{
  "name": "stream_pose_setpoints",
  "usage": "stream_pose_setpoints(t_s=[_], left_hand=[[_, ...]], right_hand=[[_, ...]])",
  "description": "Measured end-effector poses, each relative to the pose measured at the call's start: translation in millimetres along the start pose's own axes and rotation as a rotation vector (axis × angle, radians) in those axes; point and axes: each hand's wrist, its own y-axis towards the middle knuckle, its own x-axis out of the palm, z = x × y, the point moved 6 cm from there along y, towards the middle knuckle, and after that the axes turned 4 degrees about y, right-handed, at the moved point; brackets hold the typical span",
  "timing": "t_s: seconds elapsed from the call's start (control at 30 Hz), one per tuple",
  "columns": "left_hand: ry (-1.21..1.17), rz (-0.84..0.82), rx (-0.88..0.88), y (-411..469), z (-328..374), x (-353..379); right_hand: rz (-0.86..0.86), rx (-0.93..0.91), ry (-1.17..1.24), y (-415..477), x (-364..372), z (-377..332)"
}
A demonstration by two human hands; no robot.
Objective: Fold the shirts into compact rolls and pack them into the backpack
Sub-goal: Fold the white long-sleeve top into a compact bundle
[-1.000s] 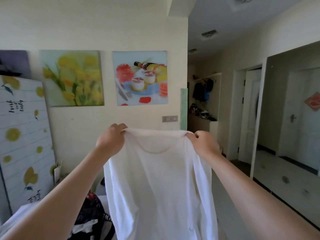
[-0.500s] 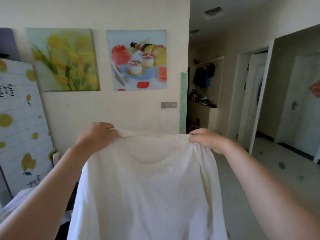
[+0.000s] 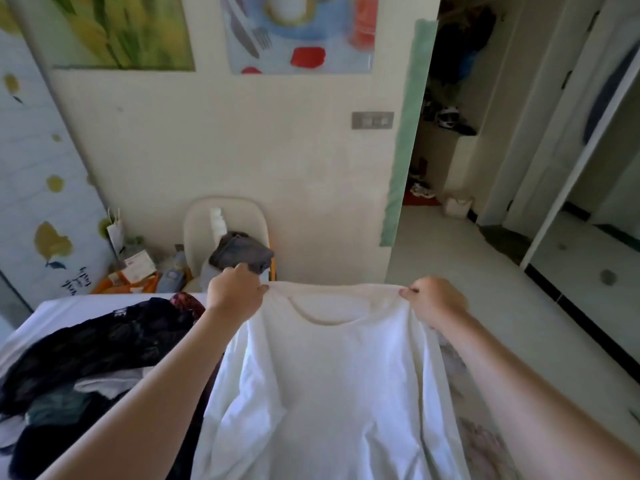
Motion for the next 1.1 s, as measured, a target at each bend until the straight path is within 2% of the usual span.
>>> stream_pose_setpoints(t_s=[0.1, 0.17, 0.27, 0.37, 0.43, 0.57, 0.7, 0.8, 0.87, 0.93, 1.0, 1.07, 1.1], left_hand=[[-0.182, -0.175, -0.125, 31, 2, 54], [-0.323, -0.293, -0.122, 55, 12, 90], [-0.474, -0.261, -0.182, 83, 16, 122], [-0.499, -0.324, -0.202, 97, 21, 175], [-0.548, -0.363, -0.225, 90, 30, 204], [-0.495, -0.352, -0.13, 56, 70, 236], [-0.389, -0.366, 0.094, -11, 118, 274], [-0.196, -0.493, 0.23, -53, 116, 327], [-0.066, -0.558, 0.229, -62, 91, 355], [-0.03, -0.55, 0.214, -55, 70, 364], [0.0, -0.537, 0.221, -44, 69, 364], [-0.036, -0.525, 0.163, -38, 84, 352], [-0.073, -0.5, 0.159, -37, 97, 346]], right_hand=[[-0.013, 0.1, 0.153, 28, 44, 3], [0.048, 0.127, 0.245, 52, 68, 3], [0.089, 0.083, 0.343, 89, 108, 1], [-0.253, 0.064, 0.449, 100, 171, 6], [-0.378, 0.045, 0.37, 91, 203, 16], [-0.424, -0.078, 0.14, 51, 259, 45], [-0.395, -0.137, 0.093, -3, 301, 59], [-0.462, -0.167, -0.035, -22, 324, 75], [-0.476, -0.208, -0.076, -19, 328, 83], [-0.415, -0.238, 0.1, -10, 320, 84], [-0.243, -0.173, 0.273, 1, 304, 93], [-0.001, -0.088, 0.145, 8, 289, 112], [0.043, 0.024, 0.032, 8, 284, 124]])
